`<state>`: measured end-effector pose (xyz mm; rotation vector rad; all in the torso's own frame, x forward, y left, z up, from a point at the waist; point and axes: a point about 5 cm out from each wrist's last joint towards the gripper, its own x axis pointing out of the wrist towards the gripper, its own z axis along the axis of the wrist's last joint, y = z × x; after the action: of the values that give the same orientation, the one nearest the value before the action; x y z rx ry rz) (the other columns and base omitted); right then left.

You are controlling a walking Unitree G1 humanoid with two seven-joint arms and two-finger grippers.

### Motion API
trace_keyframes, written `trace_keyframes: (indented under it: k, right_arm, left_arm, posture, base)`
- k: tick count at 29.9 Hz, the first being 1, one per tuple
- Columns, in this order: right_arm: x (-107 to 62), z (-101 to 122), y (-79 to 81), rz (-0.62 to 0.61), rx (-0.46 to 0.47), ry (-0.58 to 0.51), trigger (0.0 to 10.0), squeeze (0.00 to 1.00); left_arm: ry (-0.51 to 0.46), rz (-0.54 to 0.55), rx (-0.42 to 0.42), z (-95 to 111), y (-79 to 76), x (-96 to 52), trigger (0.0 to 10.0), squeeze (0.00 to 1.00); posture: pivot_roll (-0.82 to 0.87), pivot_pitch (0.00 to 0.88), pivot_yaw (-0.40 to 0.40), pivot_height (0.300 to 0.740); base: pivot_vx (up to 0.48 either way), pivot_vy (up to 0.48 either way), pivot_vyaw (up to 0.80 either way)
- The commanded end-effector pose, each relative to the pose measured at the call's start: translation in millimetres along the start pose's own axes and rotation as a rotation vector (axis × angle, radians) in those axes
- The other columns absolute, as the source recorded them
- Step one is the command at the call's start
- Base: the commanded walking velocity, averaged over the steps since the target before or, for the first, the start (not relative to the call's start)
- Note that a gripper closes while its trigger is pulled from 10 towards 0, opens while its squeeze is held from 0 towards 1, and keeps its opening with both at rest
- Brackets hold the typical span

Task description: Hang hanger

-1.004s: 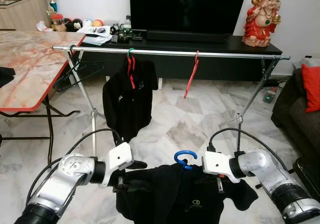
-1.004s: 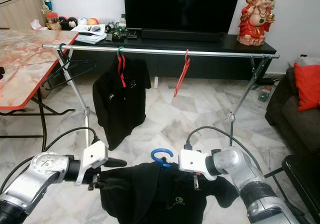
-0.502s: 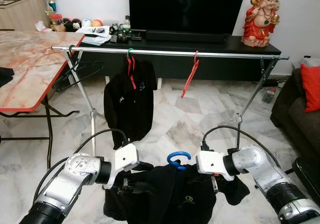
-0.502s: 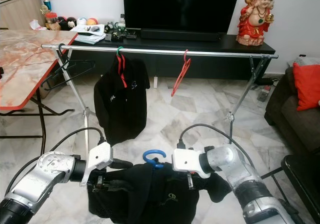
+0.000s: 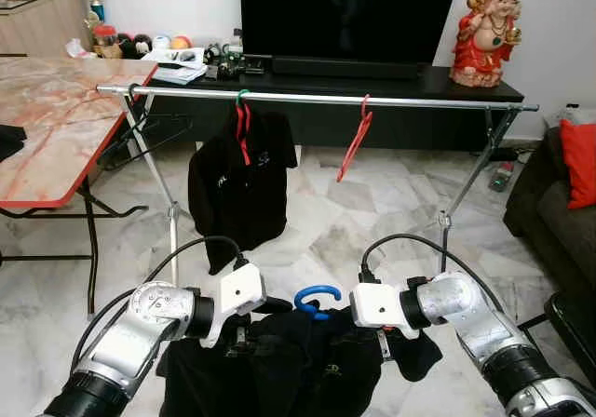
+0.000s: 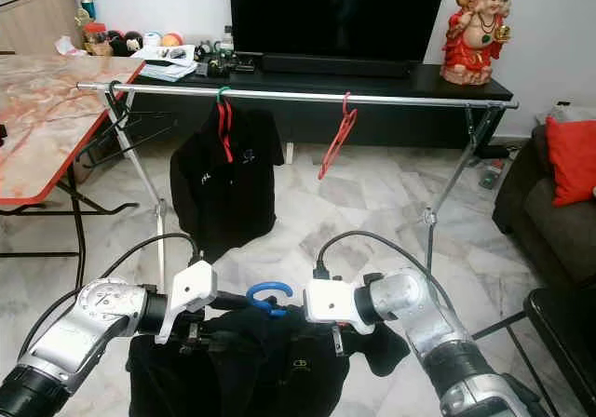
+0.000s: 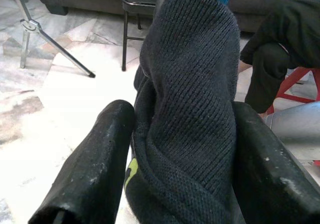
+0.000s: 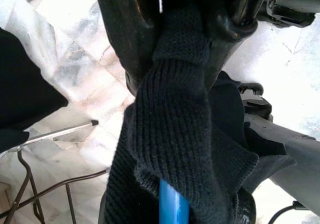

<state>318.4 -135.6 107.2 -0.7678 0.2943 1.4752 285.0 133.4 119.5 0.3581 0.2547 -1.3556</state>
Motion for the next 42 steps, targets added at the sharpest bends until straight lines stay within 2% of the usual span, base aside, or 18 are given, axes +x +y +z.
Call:
trace_keyframes:
  k: [1,2,3,5,6,7,8,9,42]
  right_arm:
    - [-1.4,12.7,-6.4,-0.029,-0.033,-0.054,0.0,0.00]
    - [-1.4,13.1,-6.6,-0.029,-0.032,-0.055,0.0,0.00]
    - [-1.4,13.5,-6.7,-0.030,-0.033,-0.057,0.0,0.00]
    - [-1.6,14.2,-6.8,-0.030,-0.034,-0.057,0.0,0.00]
    - [-2.1,16.6,-7.8,-0.035,-0.034,-0.071,0.0,0.00]
    - [-2.2,17.3,-8.1,-0.036,-0.035,-0.075,0.0,0.00]
    - [-2.2,17.8,-8.2,-0.036,-0.035,-0.077,0.0,0.00]
    - [-2.0,18.0,-8.1,-0.037,-0.035,-0.076,0.0,0.00]
    - [-5.0,20.4,-15.6,-0.085,-0.020,-0.074,0.0,0.00]
  left_arm:
    - [0.021,-0.021,0.004,0.8,-0.4,3.1,8.1,0.00]
    - [0.021,-0.021,0.004,0.7,-0.4,3.1,8.1,0.00]
    - [0.022,-0.021,0.005,0.7,-0.5,3.3,4.5,0.00]
    - [0.023,-0.022,0.005,0.7,-0.6,3.7,4.5,0.00]
    - [0.033,-0.028,0.007,-0.1,-1.1,5.0,1.1,0.00]
    - [0.036,-0.029,0.008,-0.3,-1.3,5.3,1.1,0.00]
    - [0.039,-0.032,0.009,-0.5,-1.5,6.0,0.2,0.00]
    - [0.040,-0.035,0.009,-0.4,-1.9,6.9,0.0,0.00]
    - [0.019,-0.028,-0.010,3.0,-2.4,9.9,0.0,0.00]
  posture:
    - [0.04,0.000,-0.056,0.740]
    - [0.04,0.000,-0.056,0.740]
    - [0.04,0.000,-0.056,0.740]
    - [0.04,0.000,-0.056,0.740]
    - [0.04,0.000,-0.054,0.740]
    - [0.04,0.000,-0.054,0.740]
    - [0.04,0.000,-0.053,0.740]
    - [0.04,0.000,-0.053,0.740]
    - [0.03,0.000,-0.062,0.740]
  base:
    - [0.000,0.000,0.00]
    - [0.000,0.000,0.00]
    - [0.000,0.000,0.00]
    - [0.000,0.000,0.00]
    - [0.000,0.000,0.00]
    - [0.000,0.000,0.00]
    - [0.000,0.000,0.00]
    - [0.000,0.000,0.00]
    - [0.000,0.000,0.00]
